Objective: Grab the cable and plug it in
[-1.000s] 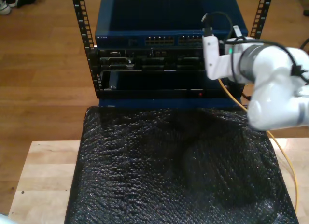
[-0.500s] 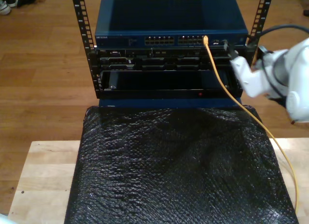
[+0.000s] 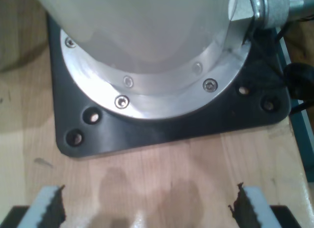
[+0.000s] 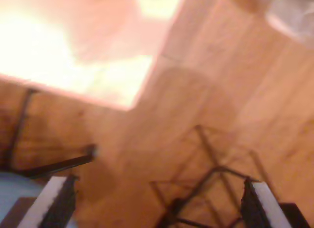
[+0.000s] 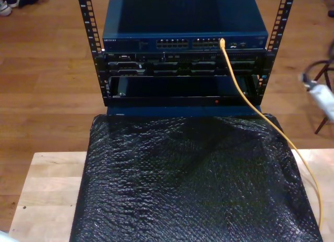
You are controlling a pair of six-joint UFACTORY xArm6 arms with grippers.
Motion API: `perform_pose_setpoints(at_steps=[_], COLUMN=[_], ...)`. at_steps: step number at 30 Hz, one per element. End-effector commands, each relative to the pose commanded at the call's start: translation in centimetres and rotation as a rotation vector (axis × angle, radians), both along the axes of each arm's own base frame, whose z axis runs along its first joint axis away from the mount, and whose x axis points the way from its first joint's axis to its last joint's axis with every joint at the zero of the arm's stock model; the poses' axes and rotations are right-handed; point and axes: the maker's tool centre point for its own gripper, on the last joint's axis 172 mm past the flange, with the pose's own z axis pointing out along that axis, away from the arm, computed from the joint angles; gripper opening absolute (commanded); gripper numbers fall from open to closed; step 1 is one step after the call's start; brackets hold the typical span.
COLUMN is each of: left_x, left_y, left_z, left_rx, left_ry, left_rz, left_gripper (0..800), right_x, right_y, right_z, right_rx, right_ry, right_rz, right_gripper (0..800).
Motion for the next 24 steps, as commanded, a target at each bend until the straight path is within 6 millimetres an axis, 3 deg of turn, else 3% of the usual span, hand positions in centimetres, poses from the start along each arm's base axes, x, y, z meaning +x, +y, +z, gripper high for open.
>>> perform_pose_setpoints(at_steps=[10,20,24], left_x=[0.0,0.0,0.0], left_y=[0.0,0.0,0.0], left_z=[0.0,0.0,0.0], left_rx=[0.0,-0.002,0.002], left_ry=[0.0,0.0,0.0], left_rz=[0.0,0.0,0.0], left_gripper=[800,800,800], right_x=[-9.4,-20.1,-24.1], right_y=[-4.7,-6.2,-6.1], right_z=[1.2,2.0,1.1], right_rx=[0.043,0.126,0.157], right_ry=[0.181,0.336,0.371], right_rz=[-0.092,-0.159,-0.17], right_gripper=[798,798,798])
